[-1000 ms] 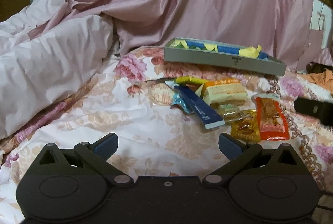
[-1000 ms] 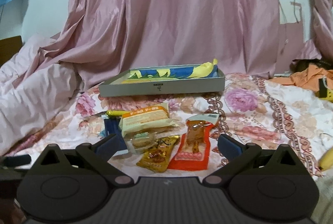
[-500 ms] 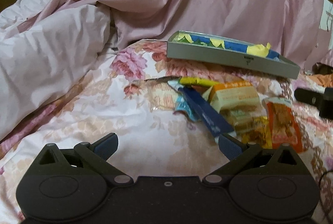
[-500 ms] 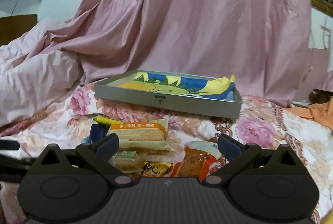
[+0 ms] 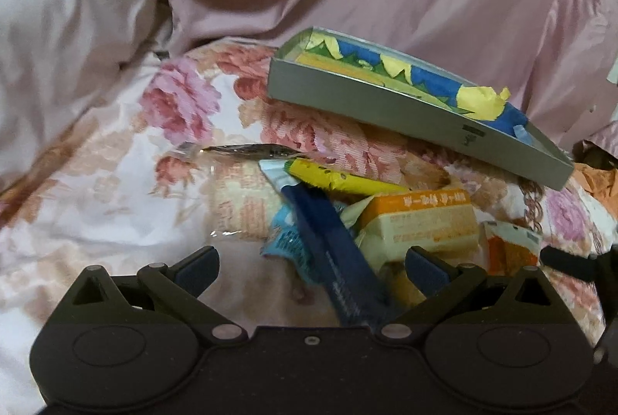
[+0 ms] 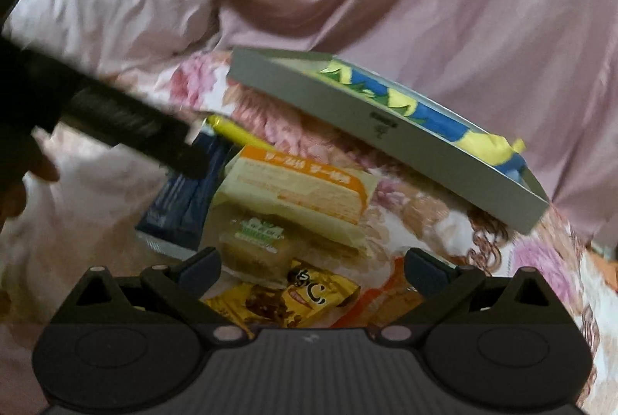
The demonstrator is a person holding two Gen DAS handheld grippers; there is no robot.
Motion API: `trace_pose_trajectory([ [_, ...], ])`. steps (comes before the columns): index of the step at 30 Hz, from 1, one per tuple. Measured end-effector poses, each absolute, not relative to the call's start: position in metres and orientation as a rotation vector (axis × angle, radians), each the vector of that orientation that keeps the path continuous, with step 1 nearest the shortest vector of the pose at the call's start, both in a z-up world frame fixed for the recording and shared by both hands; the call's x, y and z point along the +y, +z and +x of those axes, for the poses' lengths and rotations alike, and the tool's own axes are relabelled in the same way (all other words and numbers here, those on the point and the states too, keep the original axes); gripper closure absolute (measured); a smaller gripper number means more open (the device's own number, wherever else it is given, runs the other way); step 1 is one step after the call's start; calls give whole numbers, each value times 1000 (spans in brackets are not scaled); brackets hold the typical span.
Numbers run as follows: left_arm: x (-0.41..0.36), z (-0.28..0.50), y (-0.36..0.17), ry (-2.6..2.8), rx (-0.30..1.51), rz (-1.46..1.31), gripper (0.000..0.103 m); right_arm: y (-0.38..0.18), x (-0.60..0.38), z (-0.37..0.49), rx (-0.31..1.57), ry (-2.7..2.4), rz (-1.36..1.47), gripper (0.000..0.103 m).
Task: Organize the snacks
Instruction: 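Grasp the dark blue stick packet with the left tool while the right tool grasps the round biscuit packet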
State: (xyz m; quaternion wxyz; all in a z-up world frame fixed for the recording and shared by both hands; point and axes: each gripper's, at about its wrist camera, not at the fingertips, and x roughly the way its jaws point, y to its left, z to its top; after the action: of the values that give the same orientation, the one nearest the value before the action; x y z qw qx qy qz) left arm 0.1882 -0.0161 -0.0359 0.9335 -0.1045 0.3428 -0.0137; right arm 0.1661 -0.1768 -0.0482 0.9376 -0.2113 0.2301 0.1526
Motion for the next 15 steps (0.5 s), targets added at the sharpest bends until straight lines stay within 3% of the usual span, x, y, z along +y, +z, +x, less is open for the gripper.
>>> trace_pose_trajectory([
  [12,-39,228,-48,-25,833,-106,3,-66,-167,199,560,417,-408,2],
  [15,-35,230,-48,-36,854,-157,8,-69,-166,201,575,455,-394,9],
])
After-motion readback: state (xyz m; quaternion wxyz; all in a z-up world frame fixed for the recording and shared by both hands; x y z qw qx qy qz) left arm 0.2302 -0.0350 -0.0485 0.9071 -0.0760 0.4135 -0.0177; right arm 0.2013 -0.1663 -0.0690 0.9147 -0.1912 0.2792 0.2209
